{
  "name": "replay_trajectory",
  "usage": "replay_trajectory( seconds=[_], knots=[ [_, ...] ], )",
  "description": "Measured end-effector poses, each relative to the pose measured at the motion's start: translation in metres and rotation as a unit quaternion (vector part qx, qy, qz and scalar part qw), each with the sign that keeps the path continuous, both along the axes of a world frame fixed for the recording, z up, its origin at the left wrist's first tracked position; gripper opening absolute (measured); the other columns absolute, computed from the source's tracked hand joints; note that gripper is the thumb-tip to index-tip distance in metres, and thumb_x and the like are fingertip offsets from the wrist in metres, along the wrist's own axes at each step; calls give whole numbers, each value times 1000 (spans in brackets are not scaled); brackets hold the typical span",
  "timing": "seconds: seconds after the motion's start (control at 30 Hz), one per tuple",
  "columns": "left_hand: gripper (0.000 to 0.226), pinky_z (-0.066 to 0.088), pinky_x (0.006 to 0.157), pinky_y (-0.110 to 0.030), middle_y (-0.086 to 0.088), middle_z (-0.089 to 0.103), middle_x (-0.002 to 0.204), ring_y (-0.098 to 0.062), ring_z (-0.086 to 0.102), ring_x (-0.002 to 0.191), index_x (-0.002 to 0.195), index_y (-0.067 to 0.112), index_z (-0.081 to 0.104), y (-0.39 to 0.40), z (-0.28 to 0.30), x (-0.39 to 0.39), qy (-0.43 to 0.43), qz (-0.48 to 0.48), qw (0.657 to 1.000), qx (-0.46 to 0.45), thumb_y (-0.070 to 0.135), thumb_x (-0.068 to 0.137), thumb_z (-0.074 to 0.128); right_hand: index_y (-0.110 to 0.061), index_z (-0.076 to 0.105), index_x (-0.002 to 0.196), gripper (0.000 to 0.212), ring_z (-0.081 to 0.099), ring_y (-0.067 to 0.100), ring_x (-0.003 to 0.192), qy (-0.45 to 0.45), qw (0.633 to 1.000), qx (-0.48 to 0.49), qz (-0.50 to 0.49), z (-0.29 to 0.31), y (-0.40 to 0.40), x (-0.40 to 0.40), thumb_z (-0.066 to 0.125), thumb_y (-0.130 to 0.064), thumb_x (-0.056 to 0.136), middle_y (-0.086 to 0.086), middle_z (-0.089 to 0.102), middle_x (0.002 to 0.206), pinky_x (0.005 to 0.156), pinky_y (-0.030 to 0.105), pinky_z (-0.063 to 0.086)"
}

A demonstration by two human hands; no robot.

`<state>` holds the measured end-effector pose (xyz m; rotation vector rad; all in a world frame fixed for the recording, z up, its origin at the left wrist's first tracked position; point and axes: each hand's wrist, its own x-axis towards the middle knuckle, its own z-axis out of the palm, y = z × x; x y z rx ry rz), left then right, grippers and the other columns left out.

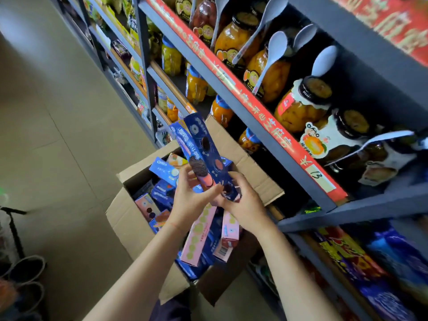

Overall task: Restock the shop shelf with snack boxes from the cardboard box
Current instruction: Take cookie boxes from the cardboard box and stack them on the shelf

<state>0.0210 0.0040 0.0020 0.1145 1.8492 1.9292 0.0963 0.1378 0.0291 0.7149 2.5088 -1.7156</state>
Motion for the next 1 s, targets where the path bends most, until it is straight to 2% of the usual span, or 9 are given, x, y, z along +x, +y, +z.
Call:
replay_trajectory(
  seconds=[0.1,0.27,0.37,0.47,0.53,0.67,0.8,0.93,1.0],
  knots=[
    [69,59,85,-40,-8,63,123,-21,64,110,128,11,52,15,27,16,-70,-15,996,61,48,73,74,-35,60,120,42,67,5,105,-3,999,-40,-14,24,29,38,78,-21,84,-9,72,113,92,29,51],
    [55,58,65,-34,-8,66,103,-17,64,88,124,-2,56,47,72,64,-78,-83,989,91,29,81,73,-29,66,113,27,65,-2,100,14,997,-5,-74,60,50,114,75,-28,87,-13,73,106,91,28,49],
    [17,56,57,-25,2,70,84,-12,65,73,108,4,61,74,96,116,-55,-153,977,137,12,94,65,-22,63,115,30,65,0,97,61,985,31,-159,87,54,162,72,-34,89,-8,72,107,87,26,50],
    [25,59,70,-30,-2,74,100,-15,70,88,116,8,61,101,127,178,-45,-242,947,204,10,91,65,-25,63,112,37,67,5,98,94,970,92,-203,125,70,222,73,-46,83,-7,72,105,90,30,50],
    [29,60,77,-34,1,74,100,-15,70,91,116,12,63,119,147,218,-29,-274,934,225,11,87,67,-29,64,111,31,66,3,100,122,963,102,-217,151,85,270,77,-37,83,-12,72,106,89,25,51],
    [19,59,79,-33,0,73,89,-15,69,89,90,24,75,157,182,291,18,-313,927,205,19,88,57,-38,65,96,28,64,-8,89,150,930,171,-287,197,116,365,84,-32,76,-26,71,95,78,14,48],
    [13,55,80,-34,7,73,91,-19,67,95,89,24,72,201,195,339,236,-255,934,78,20,90,60,-32,63,111,52,65,10,95,112,872,305,-365,224,152,440,66,-65,72,-13,70,100,85,41,51],
    [26,45,94,-44,-6,64,110,-31,56,109,105,10,70,248,202,366,506,-248,826,-11,26,88,58,-25,55,132,59,50,35,113,-4,737,533,-415,232,191,495,59,-61,85,5,60,118,92,50,36],
    [53,40,105,-47,-13,59,128,-36,49,125,123,7,64,271,204,374,577,-247,773,-88,44,88,48,-27,47,141,60,43,37,122,-65,723,537,-430,235,209,515,57,-58,90,9,52,130,96,53,34]
  ],
)
